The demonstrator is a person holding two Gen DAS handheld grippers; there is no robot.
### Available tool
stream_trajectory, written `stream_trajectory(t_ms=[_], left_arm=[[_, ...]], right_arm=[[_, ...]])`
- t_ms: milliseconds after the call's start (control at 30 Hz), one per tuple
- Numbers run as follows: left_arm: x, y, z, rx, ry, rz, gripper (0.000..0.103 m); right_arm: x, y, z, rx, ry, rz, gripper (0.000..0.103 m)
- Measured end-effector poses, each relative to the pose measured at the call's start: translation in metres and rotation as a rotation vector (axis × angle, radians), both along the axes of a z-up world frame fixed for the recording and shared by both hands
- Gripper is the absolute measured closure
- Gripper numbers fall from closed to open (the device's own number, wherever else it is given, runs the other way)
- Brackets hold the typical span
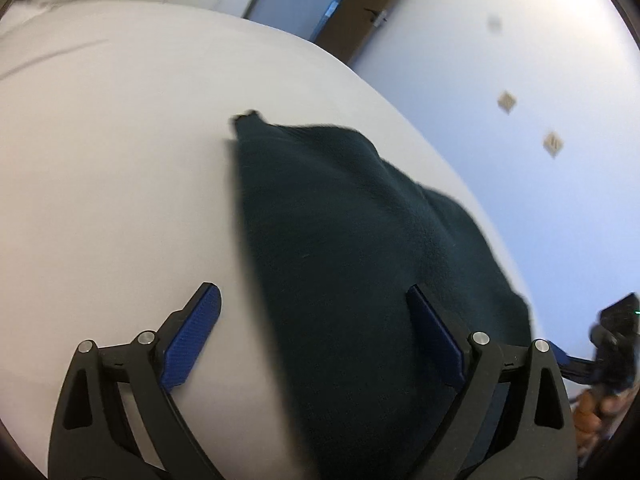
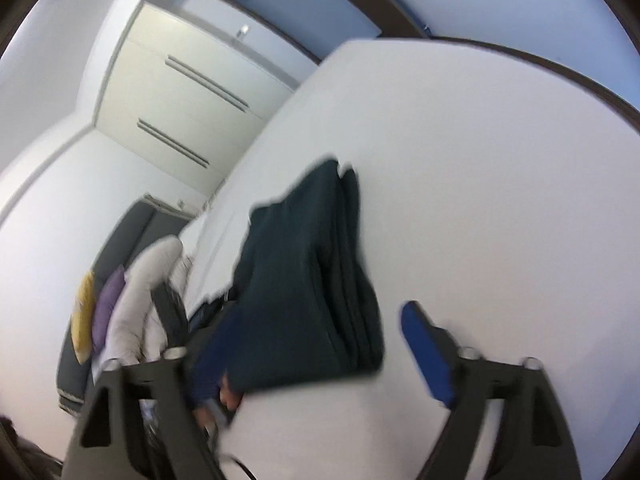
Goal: Fold small clothes
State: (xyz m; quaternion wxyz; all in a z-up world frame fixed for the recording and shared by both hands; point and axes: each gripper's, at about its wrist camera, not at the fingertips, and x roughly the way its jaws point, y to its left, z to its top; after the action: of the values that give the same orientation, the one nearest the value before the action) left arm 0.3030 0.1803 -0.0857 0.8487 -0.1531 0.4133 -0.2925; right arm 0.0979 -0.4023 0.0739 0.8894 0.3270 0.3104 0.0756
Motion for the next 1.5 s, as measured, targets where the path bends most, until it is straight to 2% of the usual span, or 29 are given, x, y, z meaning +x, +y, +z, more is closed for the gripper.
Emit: stream_trajectory(t_ms=[67,100,167,233,300,433,500,533,600,667,700,733,900,1067,1200,1300,1367,1500], left_arm=[[-0.004,0.018,0.004,-0.036,0.012,0.057,0.008],[-0.003,0.03,0.005,-0.081,0.034,0.086,0.008],[0.002,0.038,0.004,-0.122,0.085,0.105,0.008],[0.012,0.03,-0.001,-0.113,0.153,0.077,0.008],[0.015,0.017,-0.003,-0.09,0.173,0.037,0.008],[0.014,0.0,-0.005,-0.047,0.185,0.023,0.008],[0.014,-0.005,-0.007,-0.045,0.203,0.029,0.008],[0.015,-0.012,-0.008,-0.027,0.211,0.019,0.008],[0.017,-0.028,-0.007,0.033,0.209,-0.021,0.008],[0.019,-0.04,-0.006,0.06,0.21,-0.055,0.012],[0.02,-0.045,-0.005,0.06,0.213,-0.073,0.029],[0.021,-0.05,-0.006,0.027,0.231,-0.1,0.039],[0.014,-0.053,0.006,0.02,0.217,-0.117,0.064],[-0.011,-0.034,0.041,-0.001,0.175,-0.125,0.068],[-0.047,0.02,0.071,-0.042,0.157,-0.104,0.068],[-0.079,0.063,0.088,-0.037,0.12,-0.091,0.067],[-0.104,0.097,0.097,-0.015,0.094,-0.067,0.067],[-0.134,0.144,0.096,0.031,0.066,-0.024,0.067]], right_arm=[[0.02,-0.001,0.003,0.01,0.01,0.044,0.017],[0.035,-0.001,0.003,-0.009,0.03,0.056,0.016],[0.068,-0.001,-0.006,0.007,0.099,0.092,0.016],[0.095,-0.003,-0.019,0.043,0.155,0.116,0.016],[0.122,-0.003,-0.032,0.037,0.215,0.11,0.016],[0.147,0.004,-0.038,0.026,0.227,0.147,0.017],[0.158,0.008,-0.041,0.031,0.245,0.175,0.03],[0.16,0.011,-0.043,0.025,0.265,0.181,0.043],[0.168,0.014,-0.051,0.014,0.295,0.186,0.05],[0.168,0.013,-0.052,0.031,0.296,0.18,0.061],[0.165,0.013,-0.053,0.038,0.297,0.174,0.063],[0.163,0.012,-0.053,0.04,0.295,0.171,0.066],[0.148,0.022,-0.04,-0.025,0.287,0.118,0.074],[0.125,0.062,-0.005,-0.064,0.226,0.13,0.075],[0.086,0.109,0.02,-0.062,0.175,0.19,0.076],[0.057,0.148,0.029,-0.044,0.138,0.255,0.076],[0.045,0.171,0.028,-0.043,0.126,0.292,0.076],[0.026,0.222,0.003,-0.021,0.148,0.363,0.076]])
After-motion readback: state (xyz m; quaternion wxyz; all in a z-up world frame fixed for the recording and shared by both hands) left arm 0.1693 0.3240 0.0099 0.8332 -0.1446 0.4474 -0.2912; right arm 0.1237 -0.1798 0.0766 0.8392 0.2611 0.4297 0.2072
